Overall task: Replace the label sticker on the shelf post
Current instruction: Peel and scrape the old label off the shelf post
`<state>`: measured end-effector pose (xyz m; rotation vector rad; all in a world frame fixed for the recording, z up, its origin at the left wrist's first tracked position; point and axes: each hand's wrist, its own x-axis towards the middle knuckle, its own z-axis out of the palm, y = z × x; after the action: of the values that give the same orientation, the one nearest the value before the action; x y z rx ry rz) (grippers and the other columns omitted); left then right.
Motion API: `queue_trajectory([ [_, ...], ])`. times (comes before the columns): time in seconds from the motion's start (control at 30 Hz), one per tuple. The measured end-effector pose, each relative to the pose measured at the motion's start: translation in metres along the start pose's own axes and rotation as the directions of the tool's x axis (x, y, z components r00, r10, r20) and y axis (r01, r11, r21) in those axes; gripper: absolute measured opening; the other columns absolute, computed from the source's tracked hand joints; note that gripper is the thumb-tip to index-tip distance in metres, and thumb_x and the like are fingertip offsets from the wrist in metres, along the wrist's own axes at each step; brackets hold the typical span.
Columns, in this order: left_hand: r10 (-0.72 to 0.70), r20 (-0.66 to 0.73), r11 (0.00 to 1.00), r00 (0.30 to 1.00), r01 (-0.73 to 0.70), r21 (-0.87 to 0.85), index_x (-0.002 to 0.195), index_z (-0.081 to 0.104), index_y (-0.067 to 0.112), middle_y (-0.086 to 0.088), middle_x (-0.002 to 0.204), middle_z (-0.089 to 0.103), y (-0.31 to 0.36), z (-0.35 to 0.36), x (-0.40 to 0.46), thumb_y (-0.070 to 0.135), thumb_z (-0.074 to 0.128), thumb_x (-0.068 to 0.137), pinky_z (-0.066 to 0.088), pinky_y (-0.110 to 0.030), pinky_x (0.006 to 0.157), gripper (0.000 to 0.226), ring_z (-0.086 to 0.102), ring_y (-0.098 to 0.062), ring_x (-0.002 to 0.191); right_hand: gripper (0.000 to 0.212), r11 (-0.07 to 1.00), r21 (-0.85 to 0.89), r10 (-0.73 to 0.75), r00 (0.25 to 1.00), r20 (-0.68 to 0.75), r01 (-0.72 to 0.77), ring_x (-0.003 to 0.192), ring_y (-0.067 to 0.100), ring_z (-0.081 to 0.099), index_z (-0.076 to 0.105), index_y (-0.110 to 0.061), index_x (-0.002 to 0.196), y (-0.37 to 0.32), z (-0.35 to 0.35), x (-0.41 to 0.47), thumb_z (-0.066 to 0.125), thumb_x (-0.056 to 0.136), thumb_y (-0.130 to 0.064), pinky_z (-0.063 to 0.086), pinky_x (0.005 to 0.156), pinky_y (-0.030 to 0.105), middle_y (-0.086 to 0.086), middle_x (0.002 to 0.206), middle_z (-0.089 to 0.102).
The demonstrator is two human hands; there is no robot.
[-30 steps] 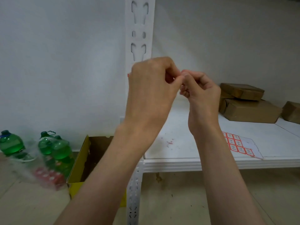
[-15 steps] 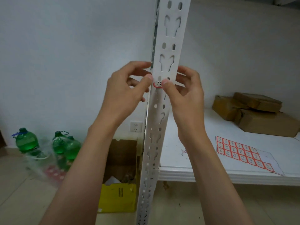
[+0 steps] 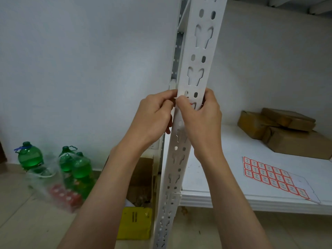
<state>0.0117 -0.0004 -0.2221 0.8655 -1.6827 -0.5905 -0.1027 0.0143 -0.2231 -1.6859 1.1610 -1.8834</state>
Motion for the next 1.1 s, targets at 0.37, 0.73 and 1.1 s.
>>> queue_trajectory([
  [0.37, -0.002, -0.026, 1.000, 1.000, 0.003, 0.016, 0.115, 0.072, 0.019, 0.009, 0.070, 0.065, 0.002, 0.001, 0.000, 0.001, 0.032, 0.100, 0.050, -0.027, 0.047, 0.046, 0.059, -0.014, 0.053, 0.019, 0.994, -0.099, -0.052, 0.998, -0.026, 0.050, 0.071, -0.020, 0.057, 0.053, -0.026, 0.097, -0.004, -0.003, 0.003, 0.069, 0.088, -0.026, 0.045, 0.056, 0.003, -0.025, 0.079, 0.055],
  [0.73, -0.011, -0.036, 0.999, 0.999, 0.012, 0.037, 0.122, 0.067, 0.021, 0.019, 0.073, 0.064, 0.005, 0.003, -0.002, 0.007, 0.033, 0.104, 0.050, -0.019, 0.047, 0.041, 0.058, -0.008, 0.052, 0.012, 0.998, -0.040, 0.040, 0.999, 0.025, -0.039, 0.071, -0.011, 0.060, 0.053, -0.034, 0.095, 0.001, -0.008, 0.003, 0.063, 0.092, -0.029, 0.051, 0.061, 0.008, -0.025, 0.075, 0.060],
  [1.1, 0.018, -0.056, 1.000, 0.998, -0.018, -0.009, 0.101, 0.074, 0.021, 0.007, 0.062, 0.063, 0.004, 0.004, -0.002, -0.001, 0.033, 0.097, 0.046, -0.024, 0.043, 0.046, 0.058, -0.023, 0.052, 0.025, 0.998, 0.000, 0.056, 0.998, 0.014, -0.056, 0.060, -0.012, 0.056, 0.043, -0.010, 0.116, -0.012, 0.007, 0.000, 0.058, 0.097, -0.017, 0.041, 0.045, 0.006, -0.002, 0.090, 0.055],
])
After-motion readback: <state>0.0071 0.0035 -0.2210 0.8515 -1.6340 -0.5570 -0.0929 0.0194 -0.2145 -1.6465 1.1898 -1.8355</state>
